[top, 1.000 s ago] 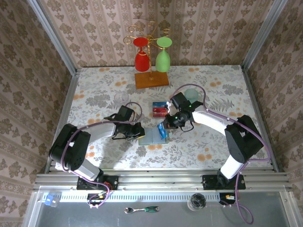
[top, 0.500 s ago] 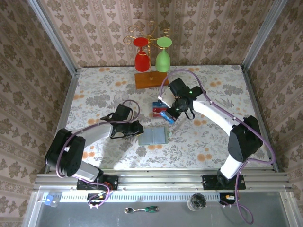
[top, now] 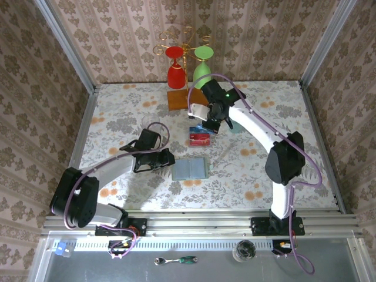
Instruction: Take the credit cards out of the card holder
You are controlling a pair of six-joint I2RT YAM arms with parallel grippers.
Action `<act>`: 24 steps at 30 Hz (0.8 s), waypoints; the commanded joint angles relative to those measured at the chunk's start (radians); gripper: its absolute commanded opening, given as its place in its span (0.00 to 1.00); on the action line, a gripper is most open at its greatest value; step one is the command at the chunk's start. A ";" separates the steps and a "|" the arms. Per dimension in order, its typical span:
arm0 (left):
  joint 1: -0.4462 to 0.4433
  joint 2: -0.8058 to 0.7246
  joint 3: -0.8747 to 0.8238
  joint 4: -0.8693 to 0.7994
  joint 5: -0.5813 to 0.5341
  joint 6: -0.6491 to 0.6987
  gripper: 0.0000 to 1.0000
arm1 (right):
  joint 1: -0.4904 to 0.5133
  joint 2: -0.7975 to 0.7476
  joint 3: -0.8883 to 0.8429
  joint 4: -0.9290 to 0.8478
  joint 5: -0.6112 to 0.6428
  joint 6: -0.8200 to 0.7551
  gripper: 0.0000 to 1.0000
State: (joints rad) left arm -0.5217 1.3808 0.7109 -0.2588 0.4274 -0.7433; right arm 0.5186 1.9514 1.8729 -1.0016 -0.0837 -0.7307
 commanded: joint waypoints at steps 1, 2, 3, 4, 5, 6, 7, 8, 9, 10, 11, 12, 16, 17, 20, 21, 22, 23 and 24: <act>0.009 -0.025 -0.016 -0.039 -0.019 0.011 0.13 | -0.012 0.072 0.109 -0.089 0.007 -0.064 0.00; 0.010 -0.026 -0.016 -0.040 -0.021 0.009 0.13 | -0.014 0.091 0.137 -0.099 0.002 -0.068 0.00; 0.009 -0.025 -0.016 -0.040 -0.022 0.007 0.13 | -0.015 0.114 0.173 -0.112 -0.004 -0.073 0.00; 0.011 -0.025 -0.015 -0.041 -0.022 0.007 0.13 | -0.018 0.136 0.204 -0.124 -0.008 -0.075 0.00; 0.011 -0.025 -0.014 -0.043 -0.023 0.004 0.13 | -0.020 0.153 0.228 -0.134 -0.009 -0.078 0.00; 0.011 -0.025 -0.012 -0.048 -0.025 0.005 0.13 | -0.021 0.170 0.251 -0.141 -0.013 -0.081 0.00; 0.011 -0.025 -0.010 -0.053 -0.027 0.004 0.13 | -0.023 0.187 0.269 -0.145 -0.014 -0.084 0.00; 0.011 -0.026 -0.010 -0.058 -0.029 0.006 0.13 | -0.023 0.202 0.282 -0.148 -0.016 -0.088 0.00; 0.012 -0.026 -0.008 -0.063 -0.030 0.006 0.13 | -0.024 0.216 0.297 -0.151 -0.016 -0.090 0.00; 0.012 -0.028 -0.009 -0.066 -0.032 0.007 0.13 | -0.025 0.232 0.312 -0.155 -0.018 -0.091 0.00; 0.015 -0.028 -0.008 -0.069 -0.032 0.007 0.13 | -0.024 0.245 0.325 -0.159 -0.020 -0.091 0.00; 0.017 -0.029 -0.010 -0.072 -0.033 0.008 0.13 | -0.025 0.258 0.338 -0.164 -0.025 -0.091 0.00; 0.023 -0.035 -0.014 -0.071 -0.040 0.004 0.13 | -0.024 0.295 0.359 -0.160 -0.034 -0.090 0.00; 0.024 -0.036 -0.014 -0.070 -0.041 0.007 0.13 | -0.025 0.300 0.361 -0.156 -0.034 -0.089 0.00; 0.031 -0.037 -0.014 -0.073 -0.039 0.006 0.13 | -0.025 0.320 0.359 -0.154 -0.033 -0.088 0.00; 0.033 -0.038 -0.014 -0.075 -0.039 0.007 0.13 | -0.025 0.326 0.360 -0.155 -0.031 -0.087 0.00; 0.034 -0.038 -0.014 -0.076 -0.039 0.008 0.13 | -0.025 0.332 0.360 -0.155 -0.028 -0.086 0.01; 0.036 -0.040 -0.016 -0.078 -0.040 0.009 0.13 | -0.025 0.336 0.359 -0.152 -0.024 -0.085 0.02; 0.039 -0.040 -0.017 -0.077 -0.038 0.010 0.13 | -0.025 0.337 0.359 -0.151 -0.020 -0.082 0.03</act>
State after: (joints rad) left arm -0.4934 1.3655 0.7063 -0.3084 0.3950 -0.7433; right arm 0.4995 2.2707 2.2005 -1.1118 -0.0975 -0.8085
